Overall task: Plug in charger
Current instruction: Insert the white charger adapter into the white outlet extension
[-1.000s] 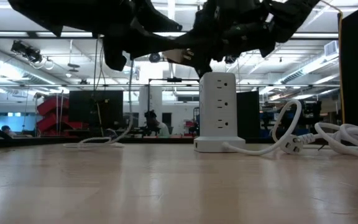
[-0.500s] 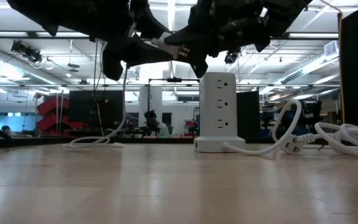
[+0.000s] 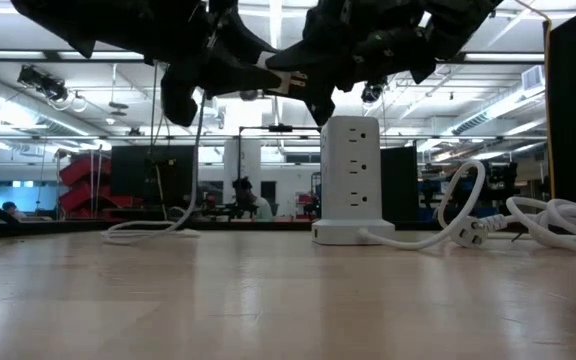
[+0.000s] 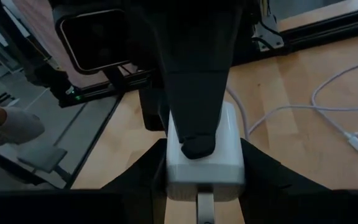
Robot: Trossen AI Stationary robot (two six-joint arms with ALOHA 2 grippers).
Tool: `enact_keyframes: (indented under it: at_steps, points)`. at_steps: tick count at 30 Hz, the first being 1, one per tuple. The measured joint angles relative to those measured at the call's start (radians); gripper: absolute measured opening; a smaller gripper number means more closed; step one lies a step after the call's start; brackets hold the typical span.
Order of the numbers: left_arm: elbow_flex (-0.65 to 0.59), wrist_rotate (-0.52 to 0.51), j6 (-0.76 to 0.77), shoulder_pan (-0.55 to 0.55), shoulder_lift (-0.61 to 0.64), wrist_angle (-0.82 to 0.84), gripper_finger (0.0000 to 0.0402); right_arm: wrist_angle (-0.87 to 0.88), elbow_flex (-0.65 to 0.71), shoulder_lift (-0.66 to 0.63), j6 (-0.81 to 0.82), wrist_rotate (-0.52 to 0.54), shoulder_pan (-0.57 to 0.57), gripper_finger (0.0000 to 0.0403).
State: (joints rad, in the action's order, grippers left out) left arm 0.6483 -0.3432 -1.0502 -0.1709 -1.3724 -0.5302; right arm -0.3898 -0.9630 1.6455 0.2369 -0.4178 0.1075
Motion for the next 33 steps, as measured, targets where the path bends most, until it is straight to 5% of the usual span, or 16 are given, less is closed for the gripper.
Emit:
enact_keyframes:
  at_steps: [8, 12, 20, 26, 33]
  points:
    - [-0.002, -0.062, 0.025, -0.017, -0.002, 0.018, 0.0124, 0.040, -0.002, -0.039, -0.056, -0.049, 0.022, 0.0256]
    - [-0.002, -0.098, 0.015, -0.026, -0.001, 0.016, 0.0124, 0.140, -0.002, -0.122, -0.106, -0.038, 0.043, 0.0295]
    - [-0.045, -0.117, -0.042, -0.024, -0.060, -0.090, 0.0124, 0.399, -0.002, -0.276, -0.188, 0.125, 0.054, 0.0304]
    - [-0.076, -0.124, -0.191, -0.006, -0.181, -0.298, 0.0124, 0.559, -0.002, -0.258, -0.196, 0.262, 0.043, 0.0304]
    - [-0.077, -0.120, -0.260, 0.027, -0.307, -0.452, 0.0124, 0.482, 0.023, -0.231, -0.262, 0.348, -0.018, 0.0288]
